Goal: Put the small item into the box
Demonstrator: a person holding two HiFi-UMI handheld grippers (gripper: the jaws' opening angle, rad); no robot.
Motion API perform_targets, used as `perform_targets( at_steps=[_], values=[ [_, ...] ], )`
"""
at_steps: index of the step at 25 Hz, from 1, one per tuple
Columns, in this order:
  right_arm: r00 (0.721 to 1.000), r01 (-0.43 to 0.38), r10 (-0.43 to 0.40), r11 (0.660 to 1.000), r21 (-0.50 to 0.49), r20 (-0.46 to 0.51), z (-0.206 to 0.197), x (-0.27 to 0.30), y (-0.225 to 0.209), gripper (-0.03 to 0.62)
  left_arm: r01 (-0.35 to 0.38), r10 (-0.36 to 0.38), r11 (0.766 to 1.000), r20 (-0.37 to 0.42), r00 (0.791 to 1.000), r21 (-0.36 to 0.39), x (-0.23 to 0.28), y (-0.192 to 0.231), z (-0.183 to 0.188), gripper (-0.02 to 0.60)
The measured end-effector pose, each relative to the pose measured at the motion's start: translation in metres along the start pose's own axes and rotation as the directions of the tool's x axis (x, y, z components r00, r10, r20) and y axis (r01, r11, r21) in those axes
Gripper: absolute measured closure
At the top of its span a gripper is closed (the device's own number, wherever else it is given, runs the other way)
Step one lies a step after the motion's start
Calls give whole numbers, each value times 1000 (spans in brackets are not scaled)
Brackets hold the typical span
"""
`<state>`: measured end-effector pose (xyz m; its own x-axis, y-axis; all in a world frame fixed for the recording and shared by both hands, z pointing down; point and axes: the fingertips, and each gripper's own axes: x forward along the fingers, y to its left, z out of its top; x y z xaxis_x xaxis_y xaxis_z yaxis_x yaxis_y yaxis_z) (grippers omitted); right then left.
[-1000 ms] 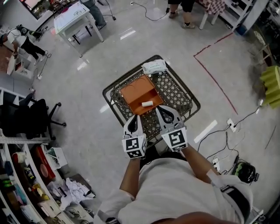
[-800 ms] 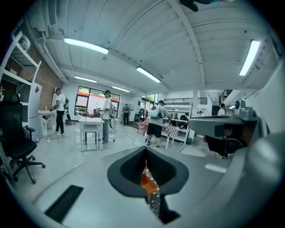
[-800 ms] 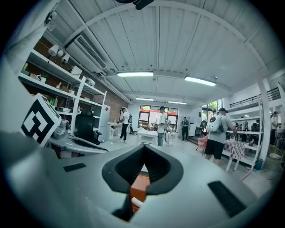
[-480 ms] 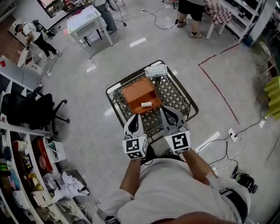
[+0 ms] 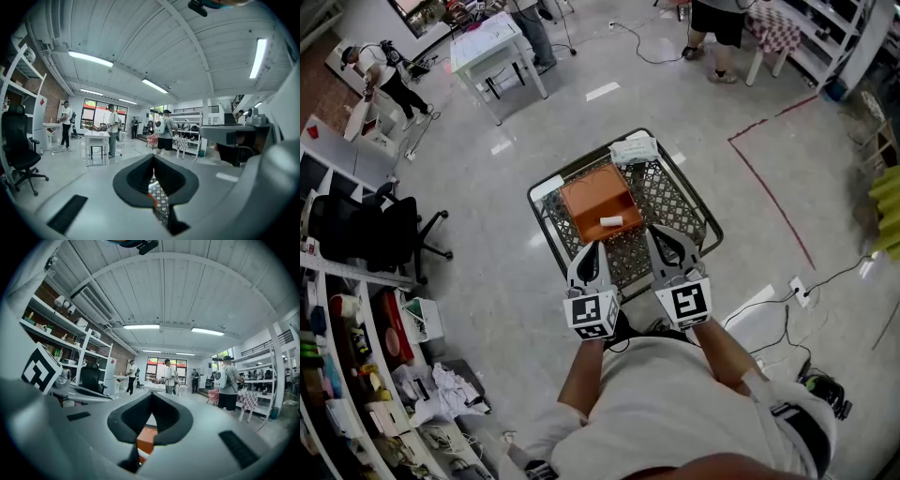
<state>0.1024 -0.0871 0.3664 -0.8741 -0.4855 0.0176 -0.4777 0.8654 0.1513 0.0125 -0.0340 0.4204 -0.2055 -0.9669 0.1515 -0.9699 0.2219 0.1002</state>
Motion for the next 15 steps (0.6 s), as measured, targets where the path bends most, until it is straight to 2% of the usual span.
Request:
perform_targets(
  at_steps=[8,11,15],
  values=[
    [1000,13,-12,1000,7,-11,7,-13,-15,591,28,-28,999,18,999,21,8,-22,12,572],
    [1000,24,-24,1000,-10,21,14,-12,-28,591,36,-38,999,46,998,38,18,-30,23,572],
    [998,41,-41,999,-12,42,11,-19,-40,591,42,-44,998,52,998,42,22,-42,20,572]
  ],
)
